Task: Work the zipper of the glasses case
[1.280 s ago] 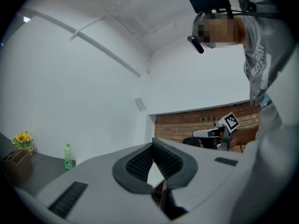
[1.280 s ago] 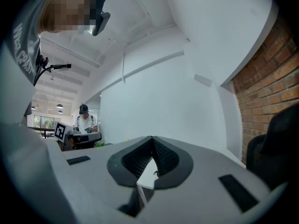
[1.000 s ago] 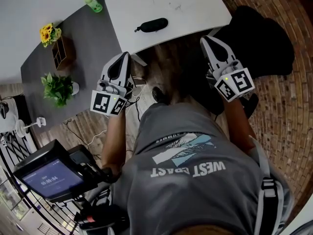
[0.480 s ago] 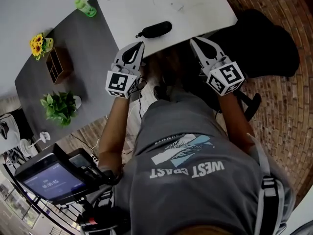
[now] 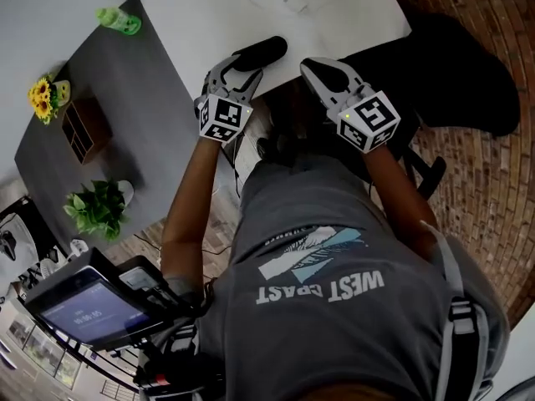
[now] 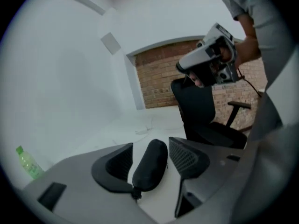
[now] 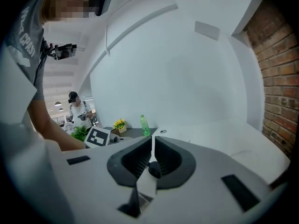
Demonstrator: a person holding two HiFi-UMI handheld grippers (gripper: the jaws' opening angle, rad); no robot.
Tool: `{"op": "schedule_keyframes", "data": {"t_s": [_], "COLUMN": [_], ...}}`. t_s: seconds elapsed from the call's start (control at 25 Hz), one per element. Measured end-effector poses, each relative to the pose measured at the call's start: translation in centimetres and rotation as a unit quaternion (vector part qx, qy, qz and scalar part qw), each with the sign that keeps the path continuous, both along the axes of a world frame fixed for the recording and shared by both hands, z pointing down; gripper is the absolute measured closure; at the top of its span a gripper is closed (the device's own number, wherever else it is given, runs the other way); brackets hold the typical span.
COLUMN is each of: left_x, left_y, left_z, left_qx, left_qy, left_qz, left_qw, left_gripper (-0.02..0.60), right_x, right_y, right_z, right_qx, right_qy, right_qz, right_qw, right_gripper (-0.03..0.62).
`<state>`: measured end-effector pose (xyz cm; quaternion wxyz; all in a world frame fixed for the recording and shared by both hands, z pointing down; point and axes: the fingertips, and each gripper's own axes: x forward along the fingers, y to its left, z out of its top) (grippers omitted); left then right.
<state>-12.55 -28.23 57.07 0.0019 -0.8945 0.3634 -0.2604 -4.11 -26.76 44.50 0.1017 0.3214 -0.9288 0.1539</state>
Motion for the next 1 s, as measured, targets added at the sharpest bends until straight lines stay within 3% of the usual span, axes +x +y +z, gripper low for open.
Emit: {"op": "schedule_keyframes", "data": {"t_s": [0.04, 0.12, 0.28, 0.52, 0.64, 0.76, 0.88, 1.0], "left_x": [0.4, 1.0, 1.5, 0.2, -0.7, -0.8, -0.8, -0.3], "left_y": [-0.6, -1.3, -2.1, -2.4, -2.8, -2.8, -2.8, -2.7], "left_z": [1.4, 4.1, 9.0, 13.4, 15.0, 15.2, 15.1, 14.9], "left_qx": [-0.005, -0.014, -0.029, -0.054, -0.086, -0.125, -0.136, -0.171], "left_qy": [-0.029, -0.094, -0.207, -0.289, -0.291, -0.259, -0.238, -0.206], "left_qz": [0.013, 0.042, 0.104, 0.175, 0.186, 0.185, 0.183, 0.169], "left_qw": [0.9995, 0.9946, 0.9725, 0.9395, 0.9345, 0.9396, 0.9443, 0.9486], "left_gripper": [0.331, 0.296, 0.241, 0.239, 0.241, 0.241, 0.241, 0.241], "right_x": [-0.1, -0.3, -0.3, -0.4, -0.6, -0.5, -0.8, -1.2], "right_y": [-0.4, -0.9, -1.7, -2.7, -3.4, -3.6, -3.7, -3.8], "right_z": [0.5, 1.6, 3.3, 4.9, 5.9, 6.3, 6.9, 8.1], "right_qx": [-0.005, -0.015, -0.032, -0.047, -0.055, -0.060, -0.066, -0.073], "right_qy": [0.001, 0.005, 0.012, 0.020, 0.025, 0.025, 0.030, 0.056], "right_qz": [-0.004, -0.012, -0.019, -0.022, -0.019, -0.017, -0.022, -0.039], "right_qw": [1.000, 1.000, 0.999, 0.998, 0.998, 0.998, 0.997, 0.995], "right_gripper": [0.597, 0.599, 0.599, 0.599, 0.599, 0.599, 0.599, 0.599]}}
